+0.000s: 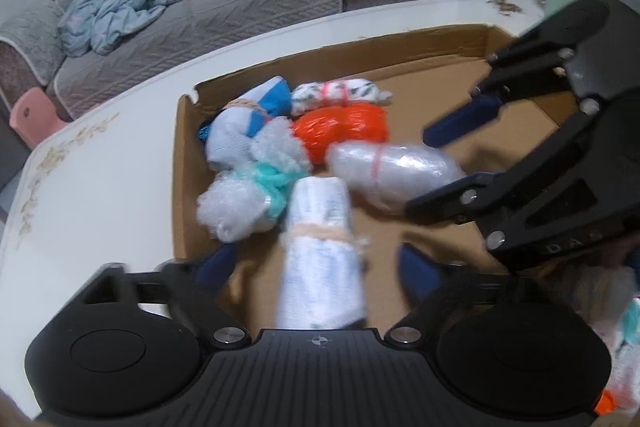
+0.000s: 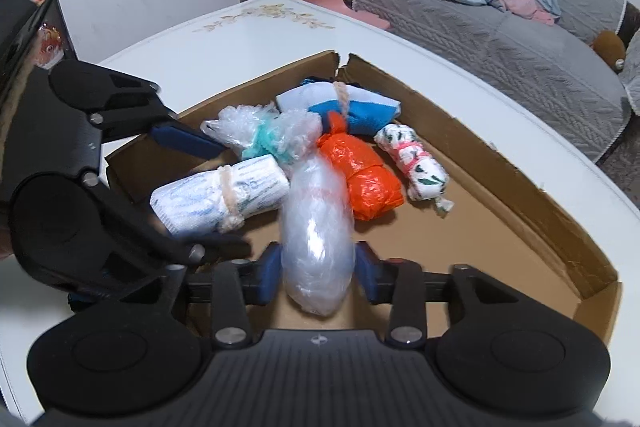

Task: Organize objects
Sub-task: 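Carry both bundles over the box and lower them inside, then move both tools back to the sock pile on the table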

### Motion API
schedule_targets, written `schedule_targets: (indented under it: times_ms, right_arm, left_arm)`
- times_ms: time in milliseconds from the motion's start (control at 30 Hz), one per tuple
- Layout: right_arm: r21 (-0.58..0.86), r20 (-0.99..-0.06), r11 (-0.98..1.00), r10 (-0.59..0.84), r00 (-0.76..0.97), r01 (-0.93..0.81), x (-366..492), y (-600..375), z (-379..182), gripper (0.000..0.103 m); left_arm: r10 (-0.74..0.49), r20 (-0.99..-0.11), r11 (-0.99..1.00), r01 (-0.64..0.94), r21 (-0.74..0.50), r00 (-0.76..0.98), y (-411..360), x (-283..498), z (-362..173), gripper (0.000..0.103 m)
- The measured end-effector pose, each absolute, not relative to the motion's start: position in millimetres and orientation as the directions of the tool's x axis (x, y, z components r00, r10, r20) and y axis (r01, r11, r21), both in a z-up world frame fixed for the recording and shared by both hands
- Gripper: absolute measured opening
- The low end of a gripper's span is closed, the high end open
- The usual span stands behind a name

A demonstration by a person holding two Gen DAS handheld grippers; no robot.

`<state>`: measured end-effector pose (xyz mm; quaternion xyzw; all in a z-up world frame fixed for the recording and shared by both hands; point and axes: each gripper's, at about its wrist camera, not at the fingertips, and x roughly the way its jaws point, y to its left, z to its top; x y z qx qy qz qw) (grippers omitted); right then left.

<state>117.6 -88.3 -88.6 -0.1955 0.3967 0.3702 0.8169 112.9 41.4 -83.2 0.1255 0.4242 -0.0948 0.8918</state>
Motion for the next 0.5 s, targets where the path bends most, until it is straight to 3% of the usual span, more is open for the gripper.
schedule_targets:
  times_ms: [167,500]
  right_arm:
    - [-0.038,-0.793,0.639,0.448,0.413,-0.768,115.4,-86.6,-81.0,0.059]
    - [-0.085,-0.771,0.652,0.436,0.464,-0.754,100.6,-83.5,-55.3,0.066]
  left_arm:
    - [-0.01,-0.768,0.947,0.253,0.198,0.64,36.0,102.8,-71.5,0.102]
    - [0.006,-0.733,0.97,0.173,0.168,0.681,46.7,74.2,-36.3,0.103]
